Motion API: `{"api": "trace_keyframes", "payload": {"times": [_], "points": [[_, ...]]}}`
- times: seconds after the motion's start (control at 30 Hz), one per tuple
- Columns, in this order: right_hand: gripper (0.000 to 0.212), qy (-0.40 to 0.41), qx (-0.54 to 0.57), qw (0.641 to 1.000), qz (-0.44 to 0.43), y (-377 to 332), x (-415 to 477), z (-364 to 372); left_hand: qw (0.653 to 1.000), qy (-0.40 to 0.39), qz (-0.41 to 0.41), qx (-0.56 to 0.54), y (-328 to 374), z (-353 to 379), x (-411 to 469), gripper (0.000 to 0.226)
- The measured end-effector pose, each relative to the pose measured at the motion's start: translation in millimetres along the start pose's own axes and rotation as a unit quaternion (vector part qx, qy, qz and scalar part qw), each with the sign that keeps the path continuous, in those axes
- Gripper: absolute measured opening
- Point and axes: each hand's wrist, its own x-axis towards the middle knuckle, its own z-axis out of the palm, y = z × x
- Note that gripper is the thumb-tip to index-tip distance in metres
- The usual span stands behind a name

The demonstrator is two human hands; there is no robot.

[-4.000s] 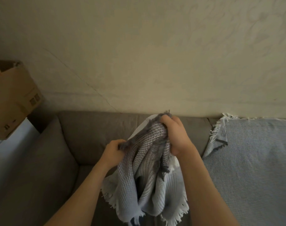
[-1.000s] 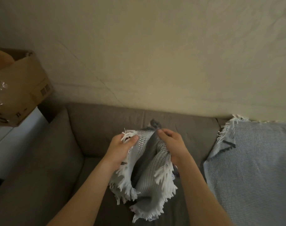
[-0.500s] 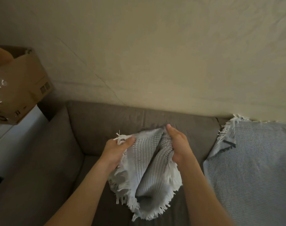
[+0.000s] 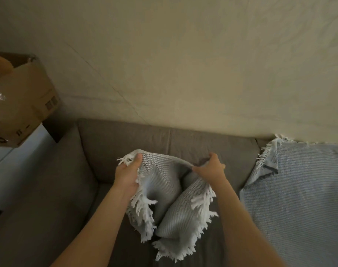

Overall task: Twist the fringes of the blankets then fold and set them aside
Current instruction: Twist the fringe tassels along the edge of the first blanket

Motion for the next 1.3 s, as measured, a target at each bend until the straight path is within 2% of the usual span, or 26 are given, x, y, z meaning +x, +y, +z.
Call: {"api": "trace_keyframes", "payload": {"times": [0.07,0.13,0.17,0.27,0.37,0.5,0.57,0.67,0.73,0.83,0.87,0.97,1.1,1.17,1.23,1.3], "points": [[0.071,-0.003,-0.103,0.994,0.037,10,0,3,1.000,0.024,-0.008,-0.010,2,0,2,0.022],[0.047,-0.005,-0.225,0.972,0.066,20,-2,6,0.999,0.041,-0.013,-0.004,1,-1,4,0.022],[0.041,-0.007,-0.249,0.965,0.078,27,0,8,0.999,0.049,-0.013,-0.001,0,-1,6,0.024],[0.036,-0.038,-0.199,0.975,0.092,39,0,11,0.998,0.054,-0.007,0.024,-8,1,9,0.027],[0.013,-0.024,-0.139,0.989,0.043,31,-8,8,0.996,0.053,0.013,0.066,-16,4,9,0.025],[0.050,0.012,0.037,0.997,-0.073,9,-14,11,0.992,0.049,0.047,0.109,-25,10,3,0.024],[0.055,0.032,0.070,0.989,-0.125,-3,-21,18,0.986,0.028,0.071,0.148,-25,15,-4,0.021],[0.056,0.018,0.133,0.983,-0.126,-13,-33,38,0.970,-0.067,0.098,0.211,-30,23,-18,0.023],[0.051,-0.026,0.178,0.975,-0.133,-17,-41,50,0.949,-0.145,0.117,0.255,-30,28,-31,0.023],[0.012,-0.105,0.208,0.958,-0.166,-18,-46,50,0.922,-0.229,0.131,0.282,-29,28,-42,0.022],[0.012,-0.141,0.223,0.951,-0.161,-17,-46,46,0.922,-0.234,0.114,0.287,-27,27,-44,0.021],[0.031,-0.230,0.243,0.932,-0.137,-13,-52,33,0.921,-0.243,0.079,0.294,-31,22,-41,0.022],[0.033,-0.204,0.206,0.949,-0.125,-7,-58,33,0.917,-0.214,0.114,0.316,-32,22,-42,0.019],[0.014,-0.195,0.149,0.962,-0.120,-5,-61,29,0.911,-0.198,0.161,0.323,-33,20,-36,0.016],[0.044,-0.187,0.119,0.968,-0.120,-1,-60,23,0.909,-0.185,0.181,0.327,-31,19,-34,0.015],[0.045,-0.185,0.136,0.965,-0.124,2,-60,17,0.908,-0.180,0.191,0.327,-32,20,-32,0.015]]}}
